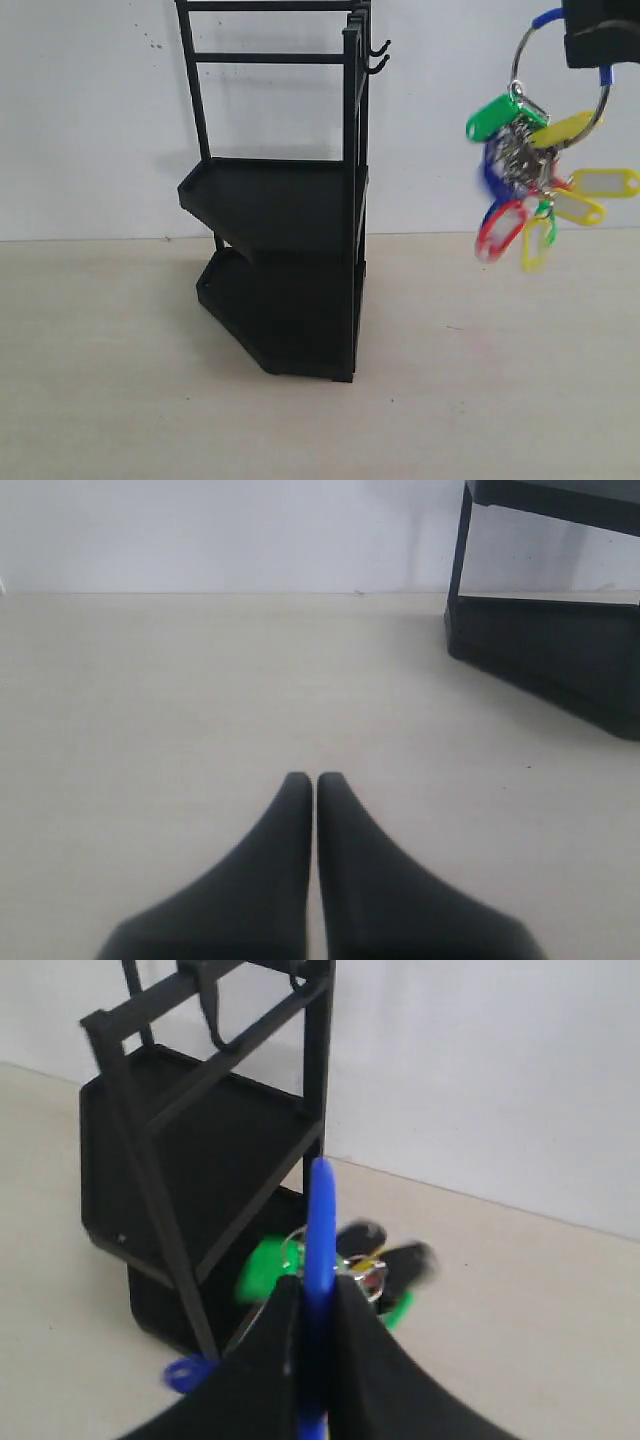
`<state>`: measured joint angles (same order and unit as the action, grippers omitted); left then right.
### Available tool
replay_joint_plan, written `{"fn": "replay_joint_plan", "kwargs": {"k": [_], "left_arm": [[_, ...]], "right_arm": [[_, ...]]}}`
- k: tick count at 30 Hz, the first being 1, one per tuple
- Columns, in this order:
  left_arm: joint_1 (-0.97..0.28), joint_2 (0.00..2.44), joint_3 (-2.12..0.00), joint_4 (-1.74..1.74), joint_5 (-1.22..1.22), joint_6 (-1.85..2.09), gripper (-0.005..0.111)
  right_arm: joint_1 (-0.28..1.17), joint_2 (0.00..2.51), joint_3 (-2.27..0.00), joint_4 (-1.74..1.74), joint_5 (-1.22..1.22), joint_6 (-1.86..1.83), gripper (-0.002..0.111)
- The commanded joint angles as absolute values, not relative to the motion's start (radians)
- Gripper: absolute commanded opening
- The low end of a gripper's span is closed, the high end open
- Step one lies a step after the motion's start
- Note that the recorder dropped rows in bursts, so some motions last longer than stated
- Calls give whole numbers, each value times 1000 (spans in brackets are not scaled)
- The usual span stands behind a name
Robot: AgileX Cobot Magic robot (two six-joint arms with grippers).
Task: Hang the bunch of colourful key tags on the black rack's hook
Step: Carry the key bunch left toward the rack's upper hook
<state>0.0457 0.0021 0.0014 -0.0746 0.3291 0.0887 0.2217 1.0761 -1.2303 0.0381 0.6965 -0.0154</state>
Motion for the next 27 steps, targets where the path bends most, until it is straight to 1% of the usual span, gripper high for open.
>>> {"fn": "replay_joint_plan", "kwargs": {"k": [1, 3, 4, 5, 8, 9, 12, 13, 16, 17, 20, 27], "left_arm": [[49, 0, 0, -82, 313, 78, 4], [49, 0, 0, -82, 313, 78, 4], [49, 0, 0, -82, 313, 78, 4], [49, 0, 0, -82, 313, 78, 4], [49, 0, 0, -82, 313, 78, 4], [49, 0, 0, -82, 313, 78, 4], [49, 0, 0, -82, 313, 78, 4], [49, 0, 0, -82, 313, 78, 4], [49, 0, 0, -82, 313, 78, 4], [49, 0, 0, -82, 313, 78, 4], [49, 0, 0, -82, 313, 78, 4], [49, 0, 0, -82, 313, 78, 4]], "right_arm": [[224, 1090, -1233, 0, 644, 142, 0], [269, 1097, -1233, 60, 680, -119, 0], [274, 1097, -1233, 40, 693, -165, 0], [276, 1097, -1233, -11, 690, -120, 0], [248, 1093, -1233, -135, 627, 215, 0], [254, 1093, -1233, -125, 625, 209, 0], [308, 1109, -1233, -65, 691, -132, 0], [308, 1117, -1233, -92, 705, -132, 0], [288, 1122, -1233, -222, 655, 217, 0], [288, 1128, -1233, -217, 630, 248, 0], [321, 1160, -1233, -188, 599, 69, 0], [319, 1256, -1235, -208, 512, 153, 0]]}}
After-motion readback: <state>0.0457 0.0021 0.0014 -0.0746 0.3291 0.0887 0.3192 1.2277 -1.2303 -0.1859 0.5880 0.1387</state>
